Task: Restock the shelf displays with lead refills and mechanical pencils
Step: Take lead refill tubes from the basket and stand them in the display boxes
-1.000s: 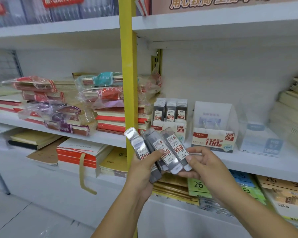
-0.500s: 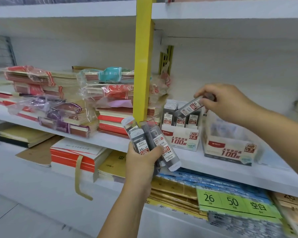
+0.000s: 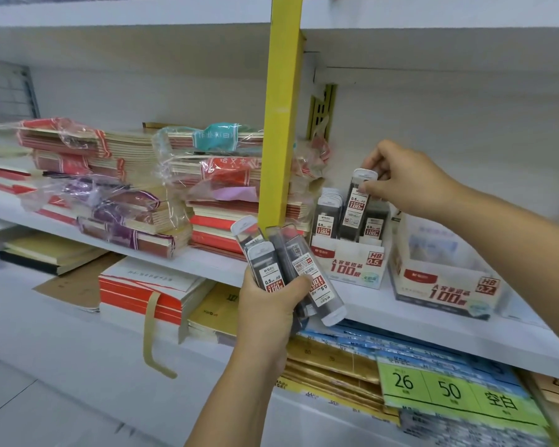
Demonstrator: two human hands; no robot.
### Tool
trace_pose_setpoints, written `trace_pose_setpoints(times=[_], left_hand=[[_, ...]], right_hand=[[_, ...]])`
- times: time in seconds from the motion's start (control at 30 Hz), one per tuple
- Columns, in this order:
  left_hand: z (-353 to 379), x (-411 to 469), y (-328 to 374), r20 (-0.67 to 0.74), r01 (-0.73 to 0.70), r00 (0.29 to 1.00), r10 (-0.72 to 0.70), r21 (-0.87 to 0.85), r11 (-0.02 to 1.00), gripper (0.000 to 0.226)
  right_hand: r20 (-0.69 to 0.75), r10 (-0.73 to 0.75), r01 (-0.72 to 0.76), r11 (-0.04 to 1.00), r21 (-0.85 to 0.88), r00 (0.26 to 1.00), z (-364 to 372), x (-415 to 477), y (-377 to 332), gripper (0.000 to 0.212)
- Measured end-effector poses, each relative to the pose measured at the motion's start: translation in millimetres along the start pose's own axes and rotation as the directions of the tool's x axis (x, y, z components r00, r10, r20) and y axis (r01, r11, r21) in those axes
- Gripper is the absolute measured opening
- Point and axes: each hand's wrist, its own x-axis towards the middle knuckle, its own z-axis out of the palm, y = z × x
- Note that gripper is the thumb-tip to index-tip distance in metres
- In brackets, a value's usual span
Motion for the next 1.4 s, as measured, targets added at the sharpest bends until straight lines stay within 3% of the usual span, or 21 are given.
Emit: trace_pose_setpoints(times=[0.1, 0.23, 0.3, 0.33, 0.4, 0.47, 0.53, 0.6, 0.67, 0.77, 0.9, 0.97, 1.1, 1.27, 1.4], left_hand=[[0, -1, 0, 0.008, 0.0, 1.0, -0.001, 0.024, 1.0, 0.04], [0, 0, -1, 0.001, 0.001, 1.0, -0.001, 0.057, 0.998, 0.039], [0, 0, -2, -0.003, 0.009, 1.0, -0.009, 0.056, 0.998, 0.04], [0, -1, -3, -0.004, 0.014, 1.0, -0.014, 0.053, 0.998, 0.04], [1, -2, -4, -0.001, 0.02, 1.0, -0.02, 0.051, 0.998, 0.039], [4, -4, -5, 0.01, 0.026, 1.0, -0.027, 0.055, 0.998, 0.04], [8, -7, -6, 0.047, 0.029, 0.998, -0.032, 0.067, 0.997, 0.041], [10, -9, -7, 0.076, 0.028, 0.997, -0.033, 0.066, 0.997, 0.039], [11, -11, -8, 0.099, 0.033, 0.994, -0.04, 0.071, 0.997, 0.037], [10, -11, -9, 0.12, 0.038, 0.992, -0.048, 0.081, 0.996, 0.033], [6, -5, -8, 0.081, 0.045, 0.995, -0.051, 0.079, 0.996, 0.039], [5, -4, -8, 0.075, 0.049, 0.996, -0.056, 0.094, 0.994, 0.041], [4, -2, -8, 0.069, 0.043, 0.996, -0.05, 0.096, 0.994, 0.045], [0, 0, -10, 0.056, 0.058, 0.996, -0.066, 0.123, 0.991, 0.045], [-2, 1, -11, 0.06, 0.051, 0.996, -0.061, 0.156, 0.986, 0.041]], right_hand=[[0.041, 0.0, 0.001, 1.0, -0.029, 0.999, 11, -7, 3, 0.022], [0.023, -0.055, 0.059, 0.938, -0.342, 0.998, 24, -22, 6, 0.031], [-0.064, -0.108, 0.071, 0.902, -0.425, 0.992, 24, -35, 2, 0.041], [-0.131, -0.127, 0.069, 0.925, -0.374, 0.983, 24, -46, -2, 0.041], [-0.181, -0.07, 0.055, 0.994, -0.089, 0.981, 28, -80, -12, 0.035], [-0.01, 0.031, -0.029, 0.987, 0.16, 0.999, 41, -118, -20, 0.022], [0.232, 0.146, -0.223, 0.908, 0.355, 0.962, 57, -150, -24, 0.019], [0.347, 0.23, -0.396, 0.731, 0.555, 0.909, 72, -165, -24, 0.023], [0.365, 0.302, -0.473, 0.594, 0.651, 0.881, 75, -169, -24, 0.018], [0.342, 0.35, -0.485, 0.531, 0.695, 0.872, 69, -167, -20, 0.013], [0.233, 0.393, -0.44, 0.599, 0.67, 0.89, 53, -160, -15, 0.012], [0.08, 0.388, -0.352, 0.708, 0.612, 0.918, 39, -153, -13, 0.012], [-0.181, 0.323, -0.186, 0.83, 0.526, 0.929, -2, -115, -7, 0.012], [-0.24, 0.153, -0.041, 0.908, 0.416, 0.959, -28, -64, -5, 0.028], [-0.268, 0.034, 0.035, 0.968, 0.247, 0.963, -29, -46, -2, 0.025]])
